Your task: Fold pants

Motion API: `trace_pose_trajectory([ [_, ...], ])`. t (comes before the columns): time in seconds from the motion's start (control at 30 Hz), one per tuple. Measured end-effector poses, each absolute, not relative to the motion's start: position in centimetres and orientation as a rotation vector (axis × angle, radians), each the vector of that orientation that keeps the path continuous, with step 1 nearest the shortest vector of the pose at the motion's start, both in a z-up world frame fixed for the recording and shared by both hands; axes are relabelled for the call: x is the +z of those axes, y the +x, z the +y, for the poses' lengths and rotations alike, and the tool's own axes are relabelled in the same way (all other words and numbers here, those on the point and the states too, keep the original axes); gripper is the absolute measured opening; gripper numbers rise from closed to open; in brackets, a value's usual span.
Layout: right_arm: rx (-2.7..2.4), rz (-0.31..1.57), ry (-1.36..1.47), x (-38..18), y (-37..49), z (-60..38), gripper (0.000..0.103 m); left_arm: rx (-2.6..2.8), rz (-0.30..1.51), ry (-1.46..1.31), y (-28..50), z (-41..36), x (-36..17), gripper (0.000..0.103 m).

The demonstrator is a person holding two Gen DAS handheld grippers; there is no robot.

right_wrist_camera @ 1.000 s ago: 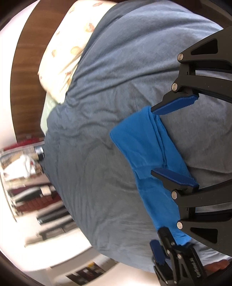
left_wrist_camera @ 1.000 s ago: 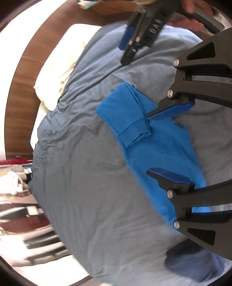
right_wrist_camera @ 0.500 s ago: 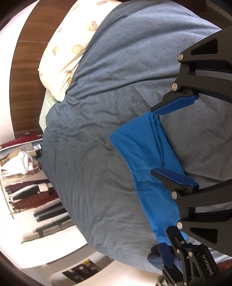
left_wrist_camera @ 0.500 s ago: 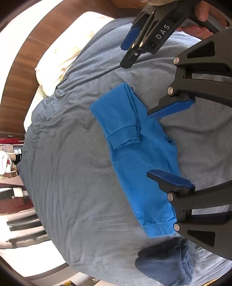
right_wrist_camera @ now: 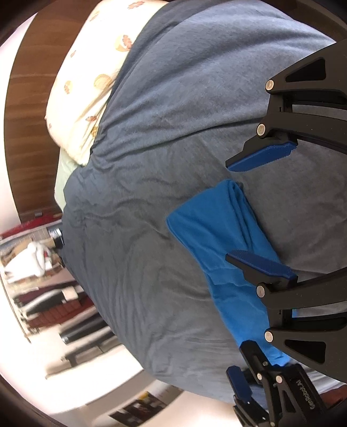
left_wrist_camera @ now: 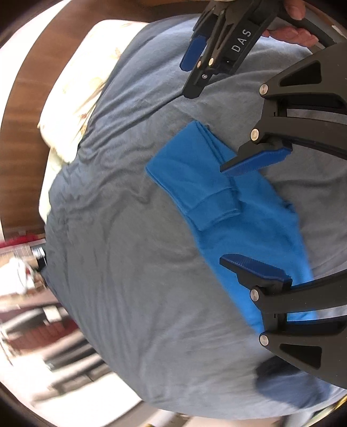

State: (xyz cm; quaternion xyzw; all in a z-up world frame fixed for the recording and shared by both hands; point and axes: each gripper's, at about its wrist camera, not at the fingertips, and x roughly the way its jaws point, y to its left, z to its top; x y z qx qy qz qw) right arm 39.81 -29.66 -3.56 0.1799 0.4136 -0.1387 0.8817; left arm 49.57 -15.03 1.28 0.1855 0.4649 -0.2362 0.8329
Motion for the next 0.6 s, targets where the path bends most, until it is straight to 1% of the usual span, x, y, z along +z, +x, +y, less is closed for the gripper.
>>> trace_pose_trajectory([
  [0.17,-0.353,0.840,0.468,-4.6,40.9,-31.3,0.062,-0.610,0.943,0.484,53.1,-18.1,1.0,0.059],
  [0.27,-0.407,0.826,0.517,-5.5,41.6,-32.4,0.062,-0.702,0.955,0.534,55.4,-20.0,0.6,0.059],
  [0.43,-0.497,0.816,0.593,-7.0,42.4,-34.4,0.062,-0.863,0.902,0.708,58.7,-24.2,-0.7,0.060],
  [0.6,-0.577,0.830,0.713,-9.4,43.0,-35.8,0.062,-0.995,0.964,0.754,61.8,-27.6,-3.6,0.059],
])
